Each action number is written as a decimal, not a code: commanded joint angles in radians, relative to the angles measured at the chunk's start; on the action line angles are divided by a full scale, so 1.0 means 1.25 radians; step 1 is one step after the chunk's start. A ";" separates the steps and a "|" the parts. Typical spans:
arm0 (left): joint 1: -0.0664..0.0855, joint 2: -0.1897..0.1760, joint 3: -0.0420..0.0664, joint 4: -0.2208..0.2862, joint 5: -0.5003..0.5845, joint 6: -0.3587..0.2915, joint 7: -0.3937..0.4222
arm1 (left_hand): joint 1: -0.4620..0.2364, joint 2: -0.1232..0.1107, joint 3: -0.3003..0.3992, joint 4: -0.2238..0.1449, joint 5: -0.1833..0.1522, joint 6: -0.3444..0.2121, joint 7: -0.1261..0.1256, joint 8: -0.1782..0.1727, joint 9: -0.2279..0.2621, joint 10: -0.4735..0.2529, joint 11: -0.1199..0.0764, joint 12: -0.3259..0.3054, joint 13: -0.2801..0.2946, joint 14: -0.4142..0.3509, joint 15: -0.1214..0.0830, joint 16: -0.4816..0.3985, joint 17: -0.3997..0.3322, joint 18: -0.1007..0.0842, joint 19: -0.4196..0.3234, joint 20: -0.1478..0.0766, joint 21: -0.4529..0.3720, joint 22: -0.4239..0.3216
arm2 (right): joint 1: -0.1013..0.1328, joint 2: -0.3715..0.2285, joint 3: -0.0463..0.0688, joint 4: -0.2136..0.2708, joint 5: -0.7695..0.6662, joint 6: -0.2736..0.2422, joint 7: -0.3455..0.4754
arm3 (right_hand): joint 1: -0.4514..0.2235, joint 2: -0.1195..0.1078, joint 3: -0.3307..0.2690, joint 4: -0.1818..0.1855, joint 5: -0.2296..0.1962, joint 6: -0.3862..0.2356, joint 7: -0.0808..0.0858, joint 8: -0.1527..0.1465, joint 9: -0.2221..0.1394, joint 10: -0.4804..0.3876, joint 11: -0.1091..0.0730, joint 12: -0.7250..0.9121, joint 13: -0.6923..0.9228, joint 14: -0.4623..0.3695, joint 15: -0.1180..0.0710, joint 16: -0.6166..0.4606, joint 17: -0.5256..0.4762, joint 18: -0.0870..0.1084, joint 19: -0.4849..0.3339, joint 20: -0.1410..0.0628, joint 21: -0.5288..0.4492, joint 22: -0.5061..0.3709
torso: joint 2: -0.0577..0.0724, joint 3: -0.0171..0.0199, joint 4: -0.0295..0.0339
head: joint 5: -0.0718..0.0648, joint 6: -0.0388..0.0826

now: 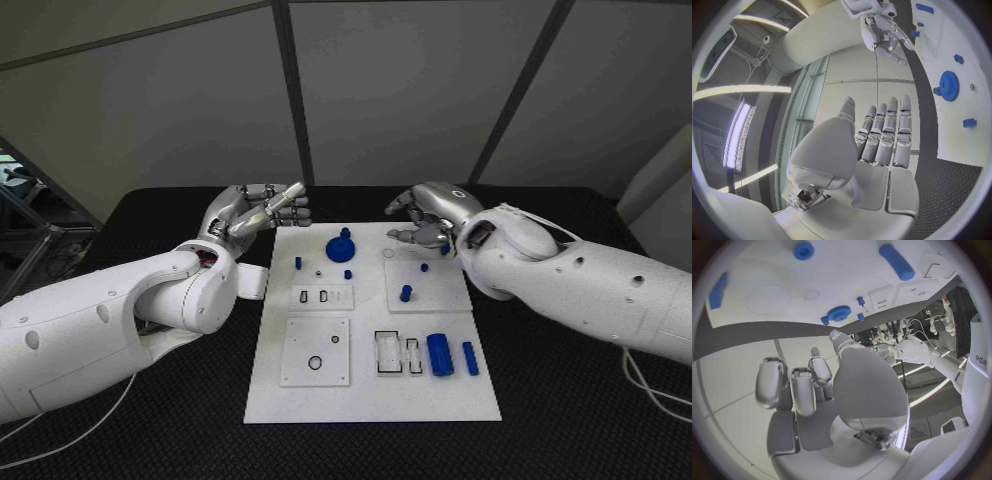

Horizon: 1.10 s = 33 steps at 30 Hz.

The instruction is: Assemble the parts on the task board

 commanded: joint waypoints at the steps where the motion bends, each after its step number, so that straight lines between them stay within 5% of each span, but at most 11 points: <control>1: 0.001 0.000 0.001 -0.001 -0.005 0.009 0.006 | 0.006 -0.001 0.001 -0.004 -0.001 -0.001 0.006 -0.004 -0.001 -0.001 0.006 -0.003 -0.001 -0.001 0.003 -0.003 0.001 -0.003 -0.001 0.004 -0.003 -0.001 | 0.001 -0.044 0.000 0.017 0.148 0.020 0.120 | 0.016 -0.004 0.000 -0.014 -0.027 0.014 -0.002 0.005 0.002 -0.011 -0.005 -0.012 -0.012 0.053 0.002 -0.012 0.062 -0.005 -0.016 -0.002 -0.013 -0.023 | -0.003 0.0043 -0.0083 | 0.003 0.007; 5: 0.001 0.000 0.000 -0.005 -0.004 0.014 0.008 | 0.004 -0.002 0.000 -0.004 -0.001 -0.001 0.006 -0.004 -0.001 0.000 0.006 -0.004 -0.001 -0.001 0.003 -0.004 0.002 -0.003 -0.002 0.004 -0.003 -0.001 | 0.001 -0.103 0.000 0.025 0.225 0.049 0.154 | 0.030 -0.013 -0.007 -0.027 -0.022 0.020 -0.008 0.004 0.002 -0.015 -0.010 -0.019 -0.018 0.051 -0.002 -0.017 0.055 -0.003 -0.025 -0.004 -0.022 -0.037 | -0.006 0.0074 -0.0122 | -0.005 0.012; 7: 0.001 0.002 0.000 -0.007 -0.003 0.016 0.010 | 0.004 -0.002 0.000 -0.004 -0.002 -0.001 0.006 -0.004 -0.001 0.000 0.006 -0.004 -0.001 -0.001 0.004 -0.004 0.002 -0.003 -0.002 0.004 -0.003 -0.001 | 0.001 -0.126 -0.001 0.020 0.256 0.054 0.163 | 0.034 -0.015 -0.010 -0.031 -0.014 0.022 -0.010 0.004 0.001 -0.015 -0.012 -0.019 -0.018 0.052 -0.004 -0.017 0.056 -0.002 -0.026 -0.006 -0.023 -0.038 | -0.005 0.0063 -0.0103 | -0.014 0.016; 15: 0.001 0.005 0.000 -0.013 -0.002 0.020 0.011 | 0.003 -0.003 -0.001 -0.004 -0.002 -0.001 0.005 -0.005 -0.001 0.000 0.006 -0.004 -0.001 -0.001 0.004 -0.005 0.002 -0.003 -0.002 0.004 -0.003 -0.002 | 0.000 -0.148 -0.001 -0.029 0.298 0.075 0.179 | 0.038 -0.022 -0.030 -0.038 -0.002 -0.011 -0.011 -0.011 -0.006 -0.025 -0.013 -0.033 -0.030 0.052 -0.005 -0.018 0.057 0.001 -0.036 -0.008 -0.034 -0.056 | -0.004 0.0105 -0.0119 | -0.028 0.015; 20: 0.001 0.009 0.000 -0.017 -0.002 0.020 0.011 | 0.003 -0.003 -0.001 -0.004 -0.002 -0.001 0.005 -0.005 -0.001 0.000 0.006 -0.004 -0.001 -0.001 0.004 -0.005 0.002 -0.003 -0.002 0.004 -0.003 -0.002 | -0.007 -0.143 -0.001 -0.054 0.304 0.095 0.181 | 0.041 -0.021 -0.037 -0.039 -0.002 -0.022 -0.012 -0.012 -0.007 -0.029 -0.014 -0.037 -0.034 0.052 -0.006 -0.020 0.053 0.002 -0.041 -0.009 -0.039 -0.065 | -0.004 0.0059 -0.0090 | -0.034 0.011; 33: 0.000 0.011 0.000 -0.020 -0.002 0.018 0.011 | 0.003 -0.003 -0.002 -0.004 -0.002 -0.001 0.005 -0.005 -0.001 0.000 0.006 -0.005 -0.001 0.000 0.003 -0.005 0.003 -0.003 -0.002 0.004 -0.004 -0.002 | -0.015 -0.115 -0.001 -0.093 0.281 0.136 0.159 | 0.041 -0.017 -0.040 -0.038 -0.002 -0.021 -0.010 -0.009 -0.006 -0.027 -0.012 -0.034 -0.031 0.053 -0.005 -0.017 0.060 0.002 -0.041 -0.009 -0.039 -0.064 | -0.004 0.0051 -0.0095 | -0.035 0.007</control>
